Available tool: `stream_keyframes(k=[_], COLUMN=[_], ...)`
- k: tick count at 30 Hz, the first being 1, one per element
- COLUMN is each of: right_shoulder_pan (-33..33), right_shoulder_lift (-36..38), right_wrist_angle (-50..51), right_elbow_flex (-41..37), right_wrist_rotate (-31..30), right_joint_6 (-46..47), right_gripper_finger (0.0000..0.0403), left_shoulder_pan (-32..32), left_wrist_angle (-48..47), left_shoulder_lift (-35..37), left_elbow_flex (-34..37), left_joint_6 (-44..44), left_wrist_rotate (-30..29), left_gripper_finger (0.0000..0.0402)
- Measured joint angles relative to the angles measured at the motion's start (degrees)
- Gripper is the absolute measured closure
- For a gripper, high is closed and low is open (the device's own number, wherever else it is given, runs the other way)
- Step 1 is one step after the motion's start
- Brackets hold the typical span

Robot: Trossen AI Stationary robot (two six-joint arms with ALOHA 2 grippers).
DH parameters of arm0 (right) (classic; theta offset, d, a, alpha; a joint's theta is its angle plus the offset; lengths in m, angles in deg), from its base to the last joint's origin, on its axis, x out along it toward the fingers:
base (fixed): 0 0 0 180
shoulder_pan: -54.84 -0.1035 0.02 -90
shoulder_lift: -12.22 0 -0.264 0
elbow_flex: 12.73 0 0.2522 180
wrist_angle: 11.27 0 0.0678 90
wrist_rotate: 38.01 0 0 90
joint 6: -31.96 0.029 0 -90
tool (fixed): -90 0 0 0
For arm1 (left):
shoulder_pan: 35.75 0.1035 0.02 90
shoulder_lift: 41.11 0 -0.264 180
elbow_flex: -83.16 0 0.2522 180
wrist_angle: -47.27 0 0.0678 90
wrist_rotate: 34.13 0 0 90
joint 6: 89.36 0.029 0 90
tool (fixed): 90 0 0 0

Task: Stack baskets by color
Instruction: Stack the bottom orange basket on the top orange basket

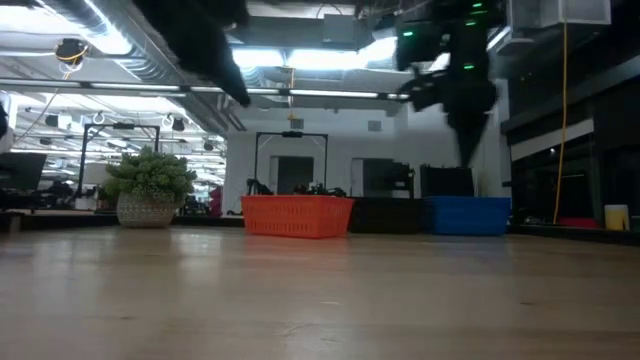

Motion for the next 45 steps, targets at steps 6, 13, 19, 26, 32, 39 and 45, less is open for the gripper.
stream_keyframes(k=[6, 13, 19, 26, 32, 39, 45], right_shoulder_pan=[-2.6, -5.3, -6.8, -9.4, -11.5, -13.4, -14.8], right_shoulder_lift=[14.7, 27.0, 31.9, 32.9, 32.9, 32.9, 32.9], right_wrist_angle=[-3.2, -12.3, -13.6, -15.4, -18.7, -18.9, -18.9], right_elbow_flex=[-14.3, -26.1, -30.7, -31.1, -31.1, -31.1, -31.1], right_wrist_rotate=[0.0, 0.0, 0.0, 0.1, 1.2, 1.6, 1.5], right_joint_6=[9.9, 18.0, 23.4, 26.7, 26.8, 26.9, 26.8], right_gripper_finger=[0.0344, 0.0344, 0.0344, 0.0344, 0.0344, 0.0344, 0.0344], left_shoulder_pan=[10.3, 9.6, 8.7, 10.3, 11.8, 11.6, 12.6], left_wrist_angle=[-6.6, -7.7, -7.4, -4.3, -3.5, -7.6, -16.0], left_shoulder_lift=[-13.0, -24.6, -31.8, -37.1, -39.5, -38.0, -38.0], left_elbow_flex=[-10.1, -15.5, -16.5, -16.6, -16.5, -21.6, -34.4], left_joint_6=[8.4, 26.7, 27.7, 27.9, 27.7, 23.1, 26.8], left_wrist_rotate=[14.4, 16.7, 15.3, 11.8, 11.6, 10.5, 5.1], left_gripper_finger=[0.0247, 0.0221, 0.0222, 0.0222, 0.0246, 0.0391, 0.04])
